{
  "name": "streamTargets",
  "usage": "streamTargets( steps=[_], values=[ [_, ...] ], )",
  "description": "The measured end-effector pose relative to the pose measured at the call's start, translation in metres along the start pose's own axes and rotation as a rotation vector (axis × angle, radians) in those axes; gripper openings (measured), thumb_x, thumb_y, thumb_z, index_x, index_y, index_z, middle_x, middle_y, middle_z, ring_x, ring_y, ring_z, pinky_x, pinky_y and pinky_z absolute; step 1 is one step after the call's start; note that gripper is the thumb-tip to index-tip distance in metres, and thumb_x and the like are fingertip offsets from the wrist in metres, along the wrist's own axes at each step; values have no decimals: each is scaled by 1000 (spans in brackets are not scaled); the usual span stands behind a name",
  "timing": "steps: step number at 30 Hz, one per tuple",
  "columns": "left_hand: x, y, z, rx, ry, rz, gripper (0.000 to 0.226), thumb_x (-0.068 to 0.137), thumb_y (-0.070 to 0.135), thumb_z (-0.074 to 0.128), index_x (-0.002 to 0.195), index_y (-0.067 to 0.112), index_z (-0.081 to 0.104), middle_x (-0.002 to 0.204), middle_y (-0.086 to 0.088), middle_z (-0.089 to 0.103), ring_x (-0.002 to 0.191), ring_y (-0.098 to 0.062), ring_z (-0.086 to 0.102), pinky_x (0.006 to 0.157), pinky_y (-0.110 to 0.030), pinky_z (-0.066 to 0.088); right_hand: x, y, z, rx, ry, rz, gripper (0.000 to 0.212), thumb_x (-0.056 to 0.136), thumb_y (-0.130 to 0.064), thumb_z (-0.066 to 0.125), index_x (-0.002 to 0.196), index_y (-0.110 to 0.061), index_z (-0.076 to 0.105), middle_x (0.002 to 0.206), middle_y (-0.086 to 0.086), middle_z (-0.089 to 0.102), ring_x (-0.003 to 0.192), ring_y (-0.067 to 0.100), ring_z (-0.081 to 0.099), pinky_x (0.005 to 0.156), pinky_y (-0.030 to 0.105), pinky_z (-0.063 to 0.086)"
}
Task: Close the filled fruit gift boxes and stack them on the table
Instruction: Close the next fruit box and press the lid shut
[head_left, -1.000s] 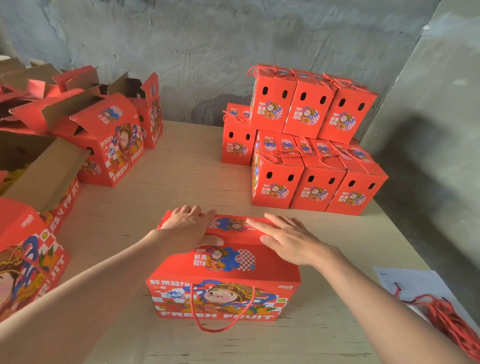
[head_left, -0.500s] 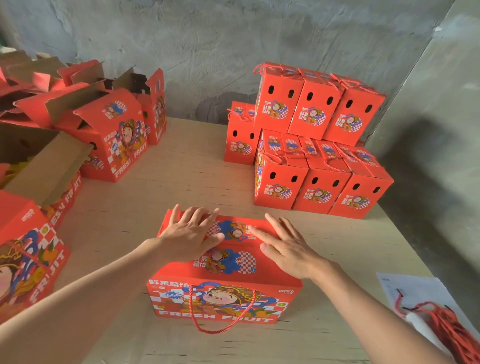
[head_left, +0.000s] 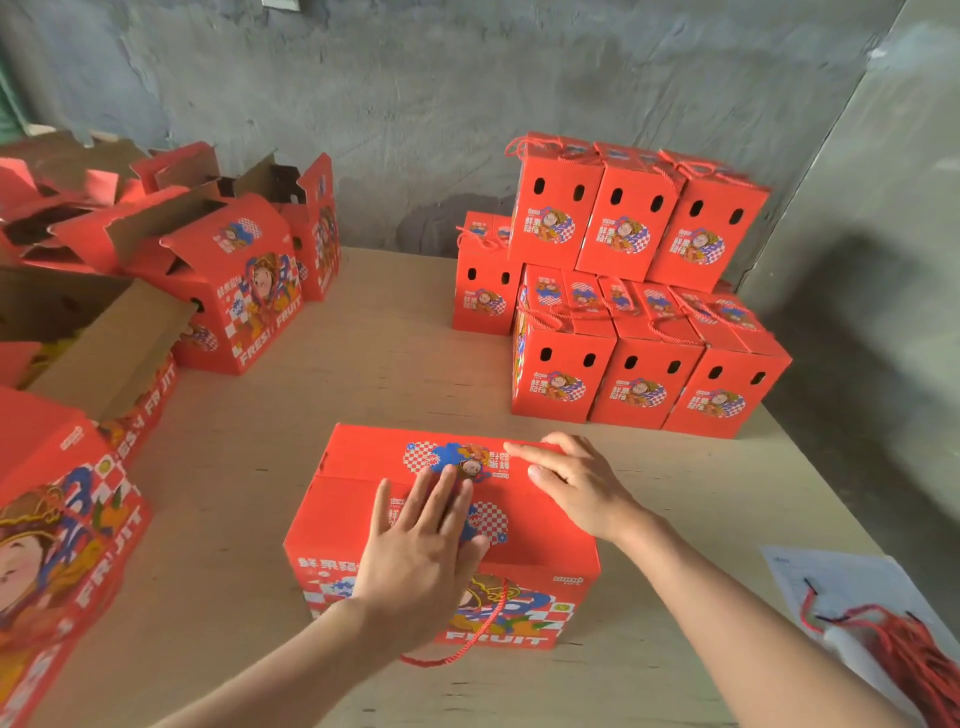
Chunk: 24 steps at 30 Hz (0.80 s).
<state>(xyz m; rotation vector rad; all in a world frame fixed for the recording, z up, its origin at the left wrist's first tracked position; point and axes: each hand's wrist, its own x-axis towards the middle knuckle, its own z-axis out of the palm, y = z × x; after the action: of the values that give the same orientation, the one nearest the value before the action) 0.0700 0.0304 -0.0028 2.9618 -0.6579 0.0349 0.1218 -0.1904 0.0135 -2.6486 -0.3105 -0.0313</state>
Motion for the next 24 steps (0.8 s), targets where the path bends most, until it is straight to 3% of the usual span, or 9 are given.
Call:
streamTargets(
  steps=[3,5,9,11,13,16,19,21,24],
  values=[
    [1,-10,-17,46,45,120,76,94,55,-2,134,19,52,142,-3,47,130,-27,45,101,-54,39,-5,-7,3,-114,81,7,37,100,-32,40,133,-45,46,121,0,50,121,16,40,101,27,26],
    [6,-25,-21,72,16,198,78,93,59,-4,136,22,50,143,-1,45,132,-28,44,103,-55,35,-14,-15,7,-134,135,75,37,99,-35,40,134,-47,44,115,0,51,117,17,42,100,29,28],
    [26,-62,-22,116,-41,336,77,75,68,-26,143,45,1,152,17,-5,143,-23,-14,113,-50,-15,-46,-32,12,-290,119,172,48,94,-52,36,142,-49,29,110,6,50,112,25,44,99,32,30],
    [35,-78,-22,115,-75,295,77,66,72,-33,137,53,-10,150,21,-18,138,-22,-30,109,-51,-23,-65,-42,11,-316,53,174,57,92,-59,32,146,-44,21,112,9,47,113,27,44,100,33,29],
    [43,-89,-24,62,-83,148,79,63,75,-33,136,55,-11,151,18,-20,140,-22,-27,110,-54,-19,-84,-54,15,-309,-7,176,67,91,-65,28,149,-37,12,118,10,42,114,28,44,101,34,28],
    [49,-85,-24,34,-95,-32,53,90,63,2,142,55,5,157,8,-16,144,-23,-15,112,-53,-11,-105,-75,27,-331,-48,197,78,89,-69,22,151,-26,3,125,12,40,114,29,46,99,37,30],
    [40,-66,-16,-170,73,-205,52,96,49,36,145,32,30,151,-9,23,136,-29,28,109,-46,24,-113,-83,29,-279,-19,216,81,88,-71,23,151,-23,8,126,9,43,112,29,49,96,37,35],
    [25,-58,-13,-409,268,-331,44,90,52,48,112,15,58,115,-10,49,100,-32,54,79,-39,45,-115,-75,25,-59,62,251,70,88,-66,37,142,-22,32,116,-1,54,104,20,56,90,32,40],
    [-7,-57,-6,-474,303,-426,63,89,63,39,53,13,51,59,-4,55,60,-31,54,52,-30,38,-114,-53,23,341,202,447,37,92,-50,45,76,-20,57,63,-10,54,63,9,52,76,32,47]
  ],
)
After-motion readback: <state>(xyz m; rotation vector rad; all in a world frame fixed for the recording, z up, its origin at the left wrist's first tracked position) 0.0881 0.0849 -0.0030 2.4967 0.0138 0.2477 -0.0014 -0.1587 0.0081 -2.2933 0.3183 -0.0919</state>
